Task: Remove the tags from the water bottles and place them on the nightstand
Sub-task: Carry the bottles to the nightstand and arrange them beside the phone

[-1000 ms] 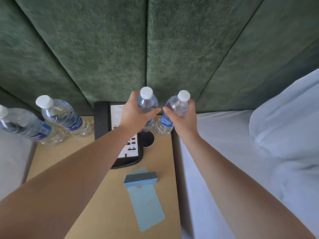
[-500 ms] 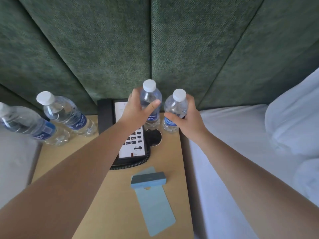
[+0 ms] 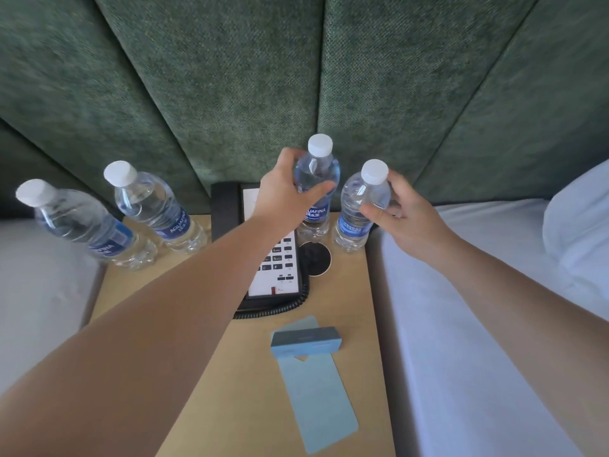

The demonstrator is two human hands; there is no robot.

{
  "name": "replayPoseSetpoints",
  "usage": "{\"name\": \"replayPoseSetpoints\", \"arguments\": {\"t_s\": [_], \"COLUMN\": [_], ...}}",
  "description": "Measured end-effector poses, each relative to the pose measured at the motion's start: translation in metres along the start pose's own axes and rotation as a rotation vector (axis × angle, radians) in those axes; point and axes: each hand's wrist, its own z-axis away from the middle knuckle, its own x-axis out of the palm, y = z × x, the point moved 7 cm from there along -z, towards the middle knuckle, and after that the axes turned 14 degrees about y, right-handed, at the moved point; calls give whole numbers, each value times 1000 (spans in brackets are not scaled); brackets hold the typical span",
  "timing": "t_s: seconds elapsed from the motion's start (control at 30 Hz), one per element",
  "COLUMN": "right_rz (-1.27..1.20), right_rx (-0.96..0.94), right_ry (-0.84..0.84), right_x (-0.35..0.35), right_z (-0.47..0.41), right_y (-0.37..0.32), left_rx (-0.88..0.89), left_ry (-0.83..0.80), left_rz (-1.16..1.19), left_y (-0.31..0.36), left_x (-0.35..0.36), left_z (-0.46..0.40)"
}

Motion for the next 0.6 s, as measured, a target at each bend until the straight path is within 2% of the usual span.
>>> {"name": "replayPoseSetpoints", "arguments": {"t_s": [0.23, 0.47, 0.53, 0.6], "right_rz": [96, 279, 345, 358], "right_rx": [-13, -26, -39, -18], "right_ry": [19, 282, 275, 166], "right_x": [-4, -8, -7, -8], "right_z": [-5, -27, -31, -36], "right_y": [-6, -18, -22, -26], "left_rx": [59, -23, -32, -37], "left_ry": [62, 5, -4, -9], "left_rz": [-37, -27, -29, -27], "left_y": [-2, -7, -8, -8], "left_x": [0, 0, 0, 0], "left_z": [6, -2, -4, -5]}}
